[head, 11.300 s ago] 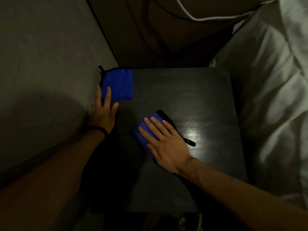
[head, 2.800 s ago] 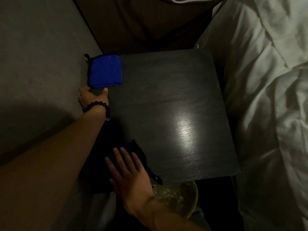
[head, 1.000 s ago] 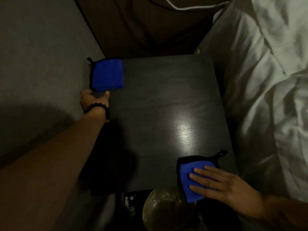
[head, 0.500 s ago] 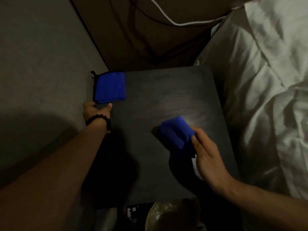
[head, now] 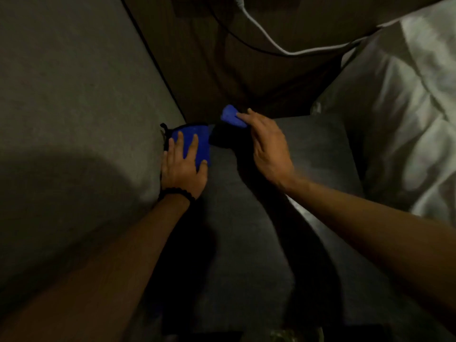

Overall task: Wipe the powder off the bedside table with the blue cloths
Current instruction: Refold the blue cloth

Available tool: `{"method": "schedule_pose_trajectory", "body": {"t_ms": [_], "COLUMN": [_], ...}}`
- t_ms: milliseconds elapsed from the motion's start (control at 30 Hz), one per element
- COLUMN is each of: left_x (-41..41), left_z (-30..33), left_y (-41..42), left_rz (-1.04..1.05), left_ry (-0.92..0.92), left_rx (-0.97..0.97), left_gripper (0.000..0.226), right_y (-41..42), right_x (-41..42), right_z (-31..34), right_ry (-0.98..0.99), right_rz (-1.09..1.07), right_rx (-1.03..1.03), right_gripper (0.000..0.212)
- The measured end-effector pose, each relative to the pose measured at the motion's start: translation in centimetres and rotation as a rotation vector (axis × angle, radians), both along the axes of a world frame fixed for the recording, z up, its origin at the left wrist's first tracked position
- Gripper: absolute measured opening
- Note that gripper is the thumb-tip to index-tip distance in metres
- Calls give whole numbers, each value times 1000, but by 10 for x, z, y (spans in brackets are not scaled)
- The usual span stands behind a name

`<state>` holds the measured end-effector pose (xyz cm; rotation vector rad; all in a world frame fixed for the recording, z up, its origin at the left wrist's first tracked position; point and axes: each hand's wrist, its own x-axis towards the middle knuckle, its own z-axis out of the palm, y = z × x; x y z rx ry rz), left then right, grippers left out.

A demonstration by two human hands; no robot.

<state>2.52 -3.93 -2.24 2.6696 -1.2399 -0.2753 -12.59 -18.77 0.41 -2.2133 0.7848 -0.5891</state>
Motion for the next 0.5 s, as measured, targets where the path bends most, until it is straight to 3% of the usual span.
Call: {"method": "schedule_pose_trajectory", "body": {"t_ms": [167, 267, 500], "left_x": [12, 18, 14], "left_z": [-3, -4, -10], "left_y": [-16, -19, -15], "left_rz": [-34, -21, -422], "left_ry": [28, 61, -113], "left_rx": [75, 57, 223], "left_gripper": [65, 74, 77], "right_y": [-18, -22, -21], "right_x": [27, 26, 15], "right_z": [-24, -35, -34], "right_ry": [341, 491, 576], "right_rz": [295, 440, 505], "right_rx": [-276, -332, -414], "right_gripper": [56, 62, 59]}}
